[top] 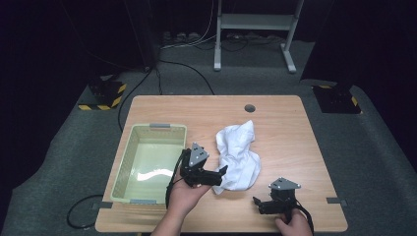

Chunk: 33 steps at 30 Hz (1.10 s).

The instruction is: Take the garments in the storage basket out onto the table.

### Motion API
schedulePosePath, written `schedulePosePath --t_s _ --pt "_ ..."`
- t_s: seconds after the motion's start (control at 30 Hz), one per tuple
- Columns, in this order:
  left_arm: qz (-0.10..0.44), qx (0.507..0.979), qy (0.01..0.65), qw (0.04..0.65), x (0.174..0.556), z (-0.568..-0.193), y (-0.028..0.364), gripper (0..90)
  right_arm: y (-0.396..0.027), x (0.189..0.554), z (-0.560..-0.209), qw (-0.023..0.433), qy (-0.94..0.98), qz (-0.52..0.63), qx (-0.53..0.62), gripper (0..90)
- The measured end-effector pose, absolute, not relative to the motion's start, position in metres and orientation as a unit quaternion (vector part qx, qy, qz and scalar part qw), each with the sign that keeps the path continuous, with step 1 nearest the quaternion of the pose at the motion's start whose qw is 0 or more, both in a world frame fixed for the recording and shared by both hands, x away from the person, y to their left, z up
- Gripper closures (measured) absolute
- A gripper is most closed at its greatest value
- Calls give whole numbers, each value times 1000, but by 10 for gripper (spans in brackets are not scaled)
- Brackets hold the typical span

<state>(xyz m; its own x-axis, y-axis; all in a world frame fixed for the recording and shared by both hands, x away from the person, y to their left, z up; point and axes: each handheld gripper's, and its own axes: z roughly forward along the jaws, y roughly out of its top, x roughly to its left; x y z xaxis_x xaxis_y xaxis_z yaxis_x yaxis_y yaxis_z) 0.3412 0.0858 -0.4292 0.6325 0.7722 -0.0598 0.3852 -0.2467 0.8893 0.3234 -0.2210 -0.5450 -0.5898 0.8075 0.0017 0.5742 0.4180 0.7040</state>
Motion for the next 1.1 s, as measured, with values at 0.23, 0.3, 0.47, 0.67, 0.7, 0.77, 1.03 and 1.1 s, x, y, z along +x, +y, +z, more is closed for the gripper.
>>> schedulePosePath --t_s 0.23,0.3,0.47,0.67,0.7,0.77,1.03,1.1 --pt "202 760 382 486 328 -427 95 3 -221 323 -545 170 824 341 420 2" --pt "207 761 379 484 323 -427 97 3 -221 323 -545 170 824 341 420 2" --pt "202 759 380 489 314 -432 102 3 -221 323 -545 171 824 340 418 2" --pt "195 763 365 496 298 -445 98 3 -221 323 -545 172 825 340 418 2" --pt "195 765 364 494 295 -448 96 3 -221 323 -545 172 825 340 418 2" --pt "195 768 361 492 291 -453 93 3 -221 323 -545 172 825 339 418 2" --pt "175 780 363 479 284 -483 83 3 -221 323 -545 173 825 338 417 2" --pt "175 784 359 475 283 -490 80 3 -221 323 -545 173 825 338 418 2"
